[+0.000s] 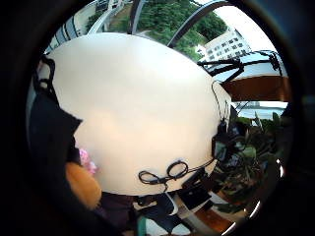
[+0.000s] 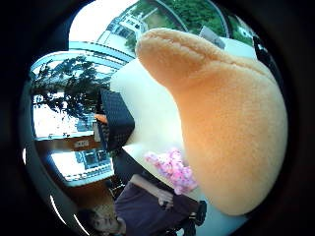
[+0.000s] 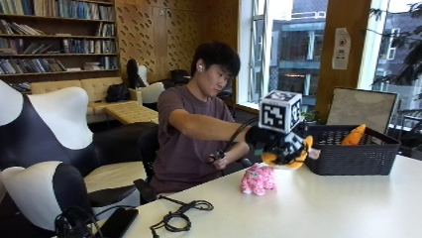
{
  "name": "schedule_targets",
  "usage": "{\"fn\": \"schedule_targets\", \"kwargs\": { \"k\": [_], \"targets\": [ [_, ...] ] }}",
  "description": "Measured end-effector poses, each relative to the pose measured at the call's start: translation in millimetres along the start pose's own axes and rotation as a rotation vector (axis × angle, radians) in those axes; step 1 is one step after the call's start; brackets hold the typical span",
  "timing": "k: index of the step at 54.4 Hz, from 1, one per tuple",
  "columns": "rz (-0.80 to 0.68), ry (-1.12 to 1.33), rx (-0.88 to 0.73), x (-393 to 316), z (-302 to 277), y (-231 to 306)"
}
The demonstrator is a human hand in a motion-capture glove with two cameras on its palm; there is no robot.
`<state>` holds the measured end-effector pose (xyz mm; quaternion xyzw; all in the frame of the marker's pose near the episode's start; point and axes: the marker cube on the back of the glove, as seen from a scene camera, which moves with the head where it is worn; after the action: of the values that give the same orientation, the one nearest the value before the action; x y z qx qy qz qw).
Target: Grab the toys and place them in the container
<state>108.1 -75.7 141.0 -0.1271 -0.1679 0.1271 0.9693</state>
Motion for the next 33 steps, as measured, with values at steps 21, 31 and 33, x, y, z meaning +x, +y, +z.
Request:
{"fn": "schedule_targets", "kwargs": {
  "k": [21,31,33],
  "targets": [
    [-0.324,0.165,0.163,-201.3,-118.3,-21.7],
    [-0.326,0.113,0.124,-323.0,-85.5,-39.0],
    [-0.409,0.08,0.092,-350.5,-73.6,-38.3]
  ]
}}
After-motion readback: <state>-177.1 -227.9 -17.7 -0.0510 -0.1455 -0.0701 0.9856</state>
